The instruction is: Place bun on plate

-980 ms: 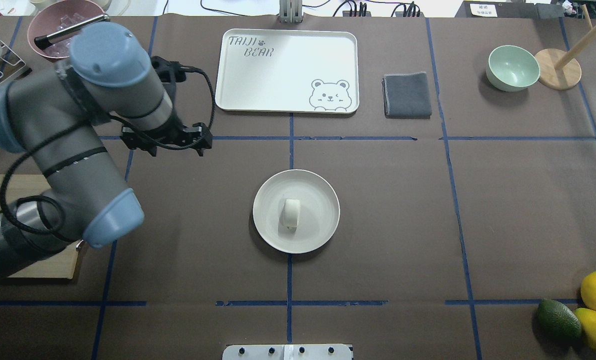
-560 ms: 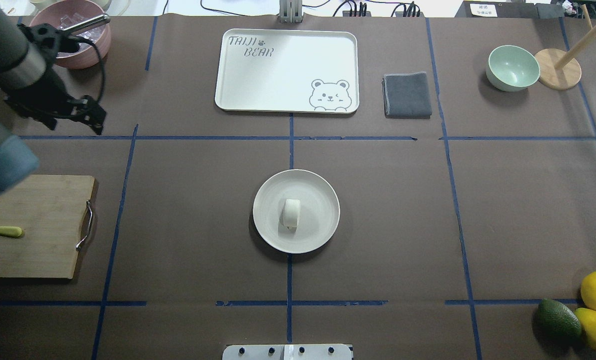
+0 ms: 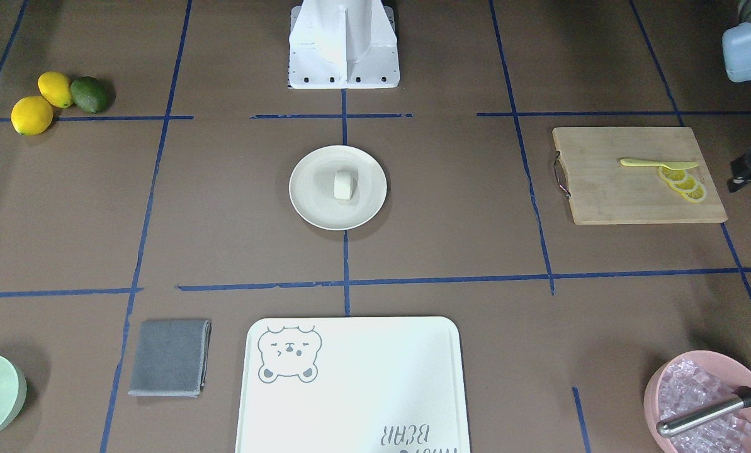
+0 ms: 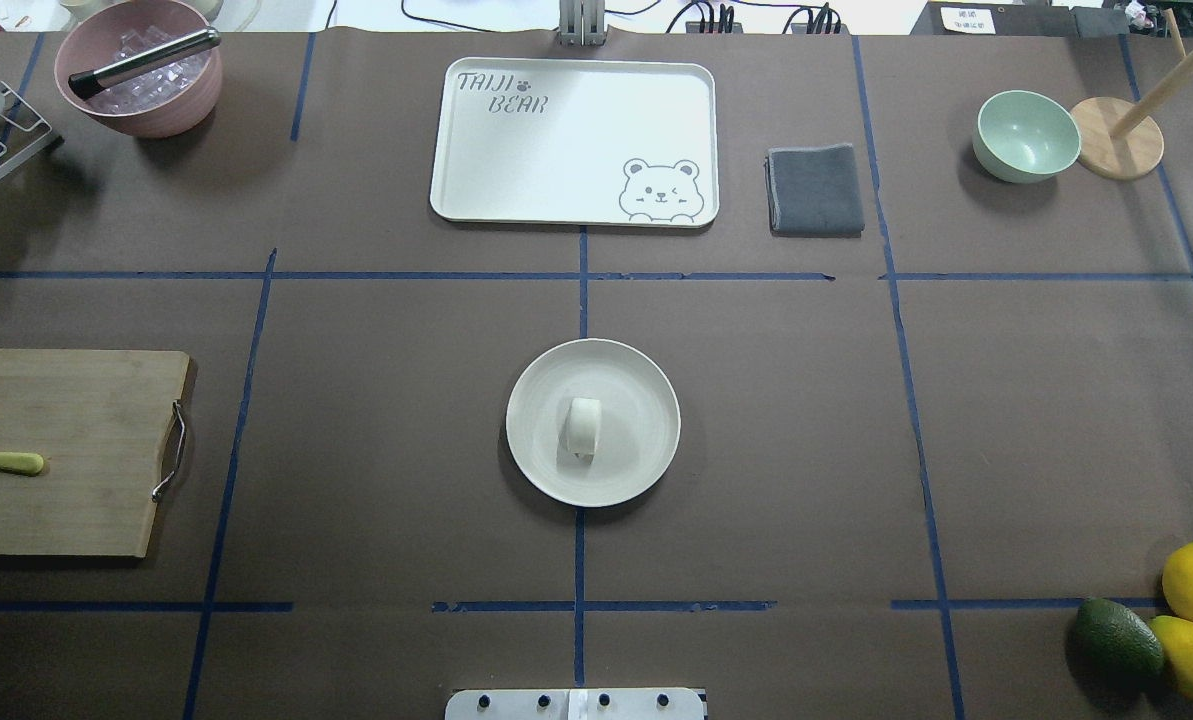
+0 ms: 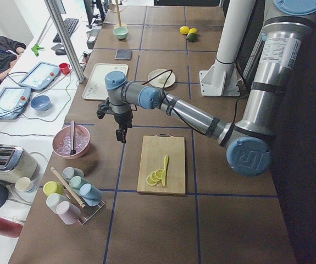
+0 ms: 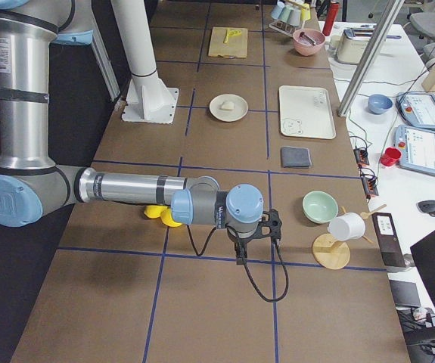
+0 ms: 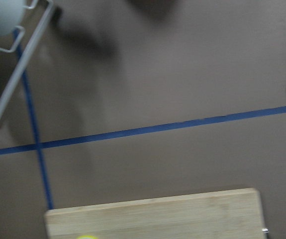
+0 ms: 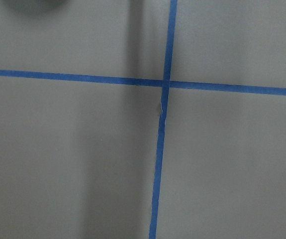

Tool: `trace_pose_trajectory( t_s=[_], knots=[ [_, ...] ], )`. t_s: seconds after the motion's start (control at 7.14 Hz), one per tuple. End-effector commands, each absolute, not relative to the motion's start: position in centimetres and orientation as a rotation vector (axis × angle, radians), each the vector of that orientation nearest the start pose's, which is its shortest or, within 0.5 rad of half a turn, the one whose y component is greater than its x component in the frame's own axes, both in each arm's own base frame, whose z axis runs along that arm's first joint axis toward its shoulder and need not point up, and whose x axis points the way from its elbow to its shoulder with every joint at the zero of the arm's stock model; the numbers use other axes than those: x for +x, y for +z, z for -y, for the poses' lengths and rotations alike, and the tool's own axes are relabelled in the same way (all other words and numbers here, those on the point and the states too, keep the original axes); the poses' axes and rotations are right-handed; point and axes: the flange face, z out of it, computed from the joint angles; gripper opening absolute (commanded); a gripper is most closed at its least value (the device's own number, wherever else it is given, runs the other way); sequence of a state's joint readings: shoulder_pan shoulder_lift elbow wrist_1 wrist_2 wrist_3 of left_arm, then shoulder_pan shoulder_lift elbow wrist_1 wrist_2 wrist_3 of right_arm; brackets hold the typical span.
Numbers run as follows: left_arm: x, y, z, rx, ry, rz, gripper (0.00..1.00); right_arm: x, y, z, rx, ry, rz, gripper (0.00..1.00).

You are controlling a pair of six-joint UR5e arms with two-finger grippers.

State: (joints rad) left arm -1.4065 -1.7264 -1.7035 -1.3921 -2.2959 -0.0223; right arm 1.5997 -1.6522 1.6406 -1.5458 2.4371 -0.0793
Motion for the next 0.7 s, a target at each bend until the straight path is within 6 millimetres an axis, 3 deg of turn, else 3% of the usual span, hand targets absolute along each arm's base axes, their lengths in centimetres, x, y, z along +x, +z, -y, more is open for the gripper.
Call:
trace_pose_trajectory(
  t_s=[0.0, 0.14, 0.28, 0.42, 0.56],
  knots=[
    [-6.5, 62.0, 54.1, 0.020, 0.170, -0.778, 1.00, 7.1, 65.4, 45.7, 0.059, -0.041, 0.854, 1.00],
    [-8.8, 65.4, 51.1, 0.010, 0.131, -0.782, 1.00, 7.1, 65.3, 45.7, 0.061, -0.042, 0.854, 1.00],
    [-9.4, 67.5, 48.7, 0.048, 0.121, -0.777, 1.00, 7.1, 65.3, 45.7, 0.062, -0.042, 0.854, 1.00],
    [-9.4, 68.7, 47.1, 0.045, 0.071, -0.776, 1.00, 7.1, 65.2, 45.8, 0.065, -0.043, 0.854, 1.00],
    [-9.4, 68.1, 47.6, 0.049, 0.008, -0.775, 1.00, 7.1, 65.2, 45.8, 0.065, -0.043, 0.854, 1.00]
  ],
)
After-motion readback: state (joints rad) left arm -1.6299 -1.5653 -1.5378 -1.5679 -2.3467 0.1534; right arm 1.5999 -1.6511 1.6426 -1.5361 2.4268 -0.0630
